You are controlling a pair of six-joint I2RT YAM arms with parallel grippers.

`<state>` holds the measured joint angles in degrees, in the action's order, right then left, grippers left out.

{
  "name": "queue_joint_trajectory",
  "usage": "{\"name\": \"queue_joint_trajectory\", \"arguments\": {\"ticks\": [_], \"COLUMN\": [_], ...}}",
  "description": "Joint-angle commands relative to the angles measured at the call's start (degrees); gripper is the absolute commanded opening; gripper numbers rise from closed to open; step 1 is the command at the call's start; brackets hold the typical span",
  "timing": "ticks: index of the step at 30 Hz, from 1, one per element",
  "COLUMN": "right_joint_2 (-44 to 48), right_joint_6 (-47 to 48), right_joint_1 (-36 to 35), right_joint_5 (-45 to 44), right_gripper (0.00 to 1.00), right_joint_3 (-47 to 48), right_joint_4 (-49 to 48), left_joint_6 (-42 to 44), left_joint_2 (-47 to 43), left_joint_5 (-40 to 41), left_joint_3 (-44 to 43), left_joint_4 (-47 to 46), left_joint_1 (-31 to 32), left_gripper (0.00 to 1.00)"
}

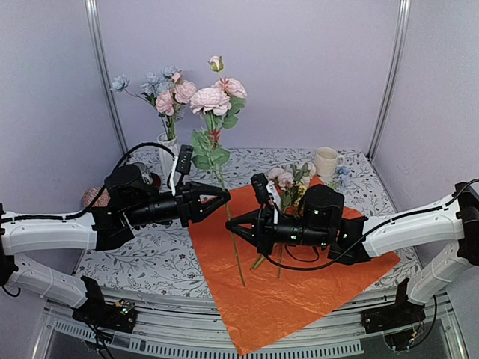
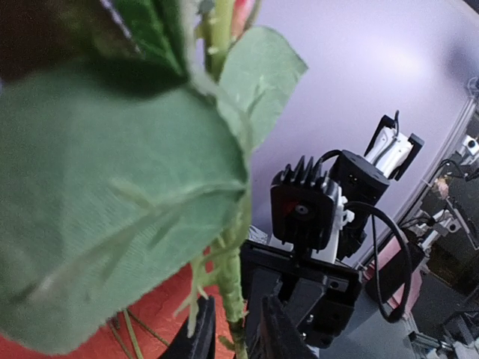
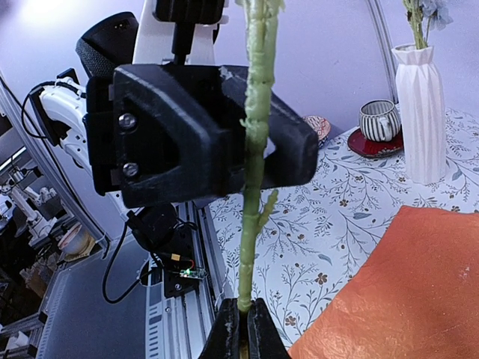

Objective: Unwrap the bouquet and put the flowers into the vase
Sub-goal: Pass from the right arm to the left, then place the fake flower in the vase.

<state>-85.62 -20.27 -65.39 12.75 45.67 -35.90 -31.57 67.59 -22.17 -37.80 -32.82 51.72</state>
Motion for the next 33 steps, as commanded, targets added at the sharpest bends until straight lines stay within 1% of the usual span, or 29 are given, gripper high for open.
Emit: {"name": "queue_joint_trajectory", "arguments": {"ticks": [1, 3, 5, 7, 14, 19, 23, 29, 33], "right_joint_2": [-0.6, -0.13, 0.8, 2.42, 9.39, 13.93, 15.47, 13.7, 13.66], "right_joint_6": [0.76, 0.66, 0.22, 0.06, 2.29, 4.74, 8.06, 13.6, 10.08], "right_joint_1": [-0.68, -0.68, -0.66, -0.56, -0.53, -0.35, 0.57, 4.72, 10.67], "right_joint_5": [-1.13, -3.89, -8.15, -11.62, -23.39, -34.26, -39.9, -42.05, -37.2], "right_gripper": [0.13, 0.24, 0.28, 0.31, 0.35, 0.35, 0.35, 0.37, 0.38], "right_joint_3": [1.8, 1.75, 1.09, -0.36, -6.44, -8.94, -10.04, -9.81, -10.99], "right_joint_4": [0.42, 1.5, 2.31, 2.38, 2.72, 5.11, 5.14, 4.92, 4.28], "left_joint_6": [0.6, 0.97, 1.96, 3.6, 7.38, 7.24, 7.16, 6.83, 7.7], "left_joint_2": [0.28, -0.02, -0.53, -1.5, -7.74, -11.73, -13.78, -16.2, -17.96], "left_joint_5": [-0.02, 0.68, 1.26, 2.33, 8.71, 10.55, 11.24, 13.33, 15.6], "left_joint_3": [-1.4, -1.25, -1.34, -1.67, -1.39, -0.4, -0.44, -0.44, -0.64], "left_joint_4": [-1.26, -0.7, 0.88, 3.38, 11.95, 16.76, 21.04, 26.23, 28.68], "left_joint_1": [0.67, 0.67, 0.59, 0.5, -1.41, -5.51, -9.4, -15.88, -18.45], "left_gripper": [0.15, 0.07, 0.02, 0.0, 0.0, 0.0, 0.0, 0.0, 0.0]}}
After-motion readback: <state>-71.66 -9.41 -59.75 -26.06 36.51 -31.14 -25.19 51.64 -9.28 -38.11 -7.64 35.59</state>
